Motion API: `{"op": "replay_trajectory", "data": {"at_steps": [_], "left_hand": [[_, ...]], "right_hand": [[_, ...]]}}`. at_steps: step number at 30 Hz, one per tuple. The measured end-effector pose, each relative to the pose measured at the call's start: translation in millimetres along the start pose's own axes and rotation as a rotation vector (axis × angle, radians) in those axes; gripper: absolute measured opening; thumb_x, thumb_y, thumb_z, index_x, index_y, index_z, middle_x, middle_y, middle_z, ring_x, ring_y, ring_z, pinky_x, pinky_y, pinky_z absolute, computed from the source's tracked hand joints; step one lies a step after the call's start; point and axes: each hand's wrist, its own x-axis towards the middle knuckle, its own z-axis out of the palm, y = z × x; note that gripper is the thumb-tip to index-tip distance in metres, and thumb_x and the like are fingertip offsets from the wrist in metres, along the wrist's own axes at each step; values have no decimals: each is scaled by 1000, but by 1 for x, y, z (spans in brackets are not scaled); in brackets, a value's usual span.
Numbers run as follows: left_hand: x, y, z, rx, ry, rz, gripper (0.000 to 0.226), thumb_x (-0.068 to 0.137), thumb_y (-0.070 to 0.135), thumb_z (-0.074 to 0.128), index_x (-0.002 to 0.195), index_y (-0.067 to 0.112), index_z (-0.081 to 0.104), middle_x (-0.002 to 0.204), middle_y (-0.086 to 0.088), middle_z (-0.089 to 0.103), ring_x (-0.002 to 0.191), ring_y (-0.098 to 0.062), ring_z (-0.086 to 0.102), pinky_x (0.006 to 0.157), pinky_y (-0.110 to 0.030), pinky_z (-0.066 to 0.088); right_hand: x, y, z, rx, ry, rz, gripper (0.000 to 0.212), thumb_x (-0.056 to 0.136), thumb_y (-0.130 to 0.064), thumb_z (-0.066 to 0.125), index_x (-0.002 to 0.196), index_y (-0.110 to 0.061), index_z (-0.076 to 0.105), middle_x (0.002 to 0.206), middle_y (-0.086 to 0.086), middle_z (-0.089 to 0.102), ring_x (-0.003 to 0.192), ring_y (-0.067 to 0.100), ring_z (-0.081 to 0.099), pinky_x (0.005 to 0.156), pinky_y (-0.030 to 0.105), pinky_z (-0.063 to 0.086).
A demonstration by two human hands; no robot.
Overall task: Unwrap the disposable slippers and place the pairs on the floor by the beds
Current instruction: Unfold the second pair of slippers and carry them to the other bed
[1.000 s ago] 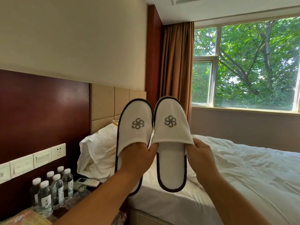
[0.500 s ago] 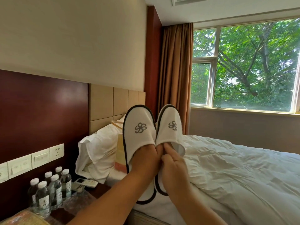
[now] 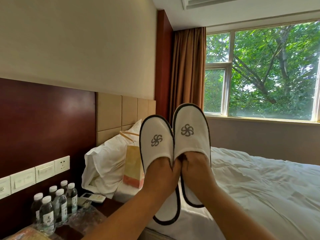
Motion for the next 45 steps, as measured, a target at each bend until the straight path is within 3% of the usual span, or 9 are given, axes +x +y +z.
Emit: {"op": "replay_trajectory", "data": {"at_steps": [5,8,12,15,19,23,30,40,45], "left_hand": [[0,-2,-2,120,-3,-17,70,83,61,57,135,16,45,125,-6,61,117,-16,46,103,-21,20],[5,-9,-7,49,-164,-6,75,79,66,47,140,25,31,124,9,47,118,0,32,97,-7,13],[9,-17,-22,56,-482,-10,39,72,43,43,104,20,43,92,-1,52,86,-13,48,75,-29,45],[15,-20,-28,104,-568,9,10,85,25,46,94,19,47,85,5,50,82,-18,51,71,-23,38],[16,-22,-29,176,-322,73,26,88,4,56,112,-2,62,102,-18,65,95,-32,59,89,-20,37],[17,-15,-27,85,-175,-6,22,83,0,63,104,-4,66,94,-19,67,87,-33,61,82,-28,44],[21,-11,-27,87,-139,83,17,78,16,57,93,10,64,82,-5,64,73,-22,55,69,-24,42],[19,-9,-11,88,-141,-1,30,88,16,58,117,9,60,106,-8,63,98,-25,57,85,-20,38],[17,-6,-1,42,-97,-127,39,91,12,60,129,4,55,125,-18,58,115,-31,51,93,-22,29]], "right_hand": [[10,6,-8,-162,-157,208,44,100,-5,48,141,8,40,143,24,45,136,31,40,110,31,29],[15,6,-10,-230,-160,280,52,98,-14,51,142,11,36,140,25,46,135,32,42,104,36,37],[18,7,-19,-293,-107,213,54,97,-16,52,147,-4,37,150,16,41,136,29,39,110,37,35],[15,8,-24,-333,-164,281,41,97,-16,50,133,1,52,135,20,54,123,33,50,99,36,43],[11,6,-27,-381,-139,273,20,94,-9,52,79,-3,64,81,10,64,86,32,59,75,33,46],[9,7,-21,-327,-50,248,25,93,-9,57,113,5,65,107,20,65,103,34,59,83,30,43],[7,1,-27,-345,149,11,24,74,-12,70,66,-20,49,56,-14,39,53,12,39,54,18,26],[7,-2,-17,-279,155,-9,19,79,-8,67,98,-7,63,85,0,56,78,24,53,70,27,37],[9,-1,-3,-217,23,206,34,92,-17,57,123,-3,56,117,15,60,107,28,56,81,24,39]]}}
